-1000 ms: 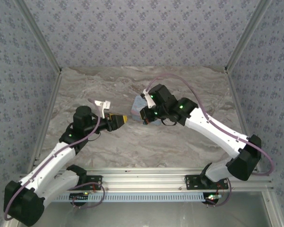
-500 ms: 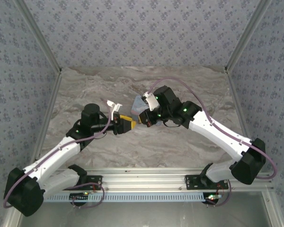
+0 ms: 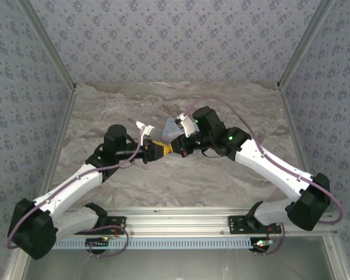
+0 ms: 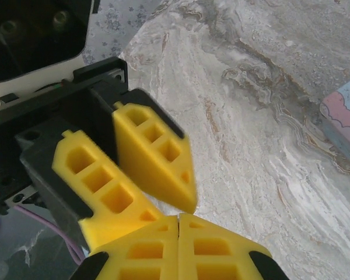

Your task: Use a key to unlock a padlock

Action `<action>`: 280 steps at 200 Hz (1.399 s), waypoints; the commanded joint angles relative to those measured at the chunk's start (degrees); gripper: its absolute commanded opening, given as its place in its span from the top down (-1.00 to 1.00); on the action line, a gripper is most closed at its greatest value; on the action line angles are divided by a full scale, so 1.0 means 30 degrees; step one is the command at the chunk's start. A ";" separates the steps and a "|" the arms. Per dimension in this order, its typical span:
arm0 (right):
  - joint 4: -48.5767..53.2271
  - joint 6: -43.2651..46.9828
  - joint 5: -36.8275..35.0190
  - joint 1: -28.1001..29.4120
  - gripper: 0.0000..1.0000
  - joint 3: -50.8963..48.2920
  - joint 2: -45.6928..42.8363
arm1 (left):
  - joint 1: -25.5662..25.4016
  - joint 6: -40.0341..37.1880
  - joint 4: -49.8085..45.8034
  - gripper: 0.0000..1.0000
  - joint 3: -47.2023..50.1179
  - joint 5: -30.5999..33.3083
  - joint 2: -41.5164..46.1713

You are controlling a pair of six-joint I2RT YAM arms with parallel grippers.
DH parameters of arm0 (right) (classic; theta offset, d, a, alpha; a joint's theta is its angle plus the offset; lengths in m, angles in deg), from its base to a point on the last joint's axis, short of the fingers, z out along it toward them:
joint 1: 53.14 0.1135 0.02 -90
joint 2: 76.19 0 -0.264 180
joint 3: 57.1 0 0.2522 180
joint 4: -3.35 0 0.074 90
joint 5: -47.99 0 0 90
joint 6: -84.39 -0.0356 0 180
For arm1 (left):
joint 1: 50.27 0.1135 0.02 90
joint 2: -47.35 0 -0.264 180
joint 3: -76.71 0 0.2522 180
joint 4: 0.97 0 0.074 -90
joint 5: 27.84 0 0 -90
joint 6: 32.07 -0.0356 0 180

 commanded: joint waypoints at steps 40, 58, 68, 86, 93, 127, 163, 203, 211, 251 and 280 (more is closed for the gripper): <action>-0.0809 -0.0679 0.0254 -0.0613 1.00 -0.1497 -0.1675 | 0.2024 0.3194 0.0343 0.62 0.0545 0.2279 -0.0887; -0.0850 -0.0994 -0.0237 -0.0902 1.00 -0.1790 -0.1991 | 0.2298 0.2949 0.0226 0.29 0.0888 0.2378 -0.0562; -0.0807 -0.1253 -0.0681 -0.1057 1.00 -0.1858 -0.2073 | 0.2299 0.2395 0.0131 0.20 0.0983 0.2448 -0.0137; -0.0427 -0.1946 -0.1945 -0.1218 1.00 -0.1757 -0.2140 | 0.2148 0.1044 0.0336 0.16 0.1203 0.2589 0.0971; -0.0282 -0.2352 -0.2552 -0.1250 1.00 -0.1693 -0.2140 | 0.1924 0.0196 0.0408 0.16 0.1276 0.2714 0.1444; 0.0514 -0.5714 -0.5374 -0.1281 1.00 -0.1521 -0.2083 | -0.1816 -0.7246 0.0948 0.08 0.1813 0.5947 0.3794; 0.1192 -0.8696 -0.6387 -0.0892 1.00 -0.1449 -0.2124 | -0.5093 -1.2919 0.1608 0.02 0.1482 0.9665 0.3243; 0.1862 -0.9607 -0.7592 0.0178 1.00 -0.0905 -0.2198 | -0.6218 -1.4806 0.2092 0.03 -0.0207 1.0302 0.0486; 0.1925 -0.9693 -0.7790 0.0358 1.00 -0.0814 -0.2228 | -0.6242 -1.4989 0.2090 0.03 -0.0551 1.0267 -0.0015; 0.1743 -1.0183 -0.8360 0.0943 1.00 -0.0835 -0.2460 | -0.6290 -1.5236 0.1597 0.12 -0.1524 1.0525 -0.1464; 0.1674 -1.0451 -0.8419 0.1091 1.00 -0.0932 -0.2593 | -0.6286 -1.5267 0.1957 0.14 -0.1271 1.0834 -0.1769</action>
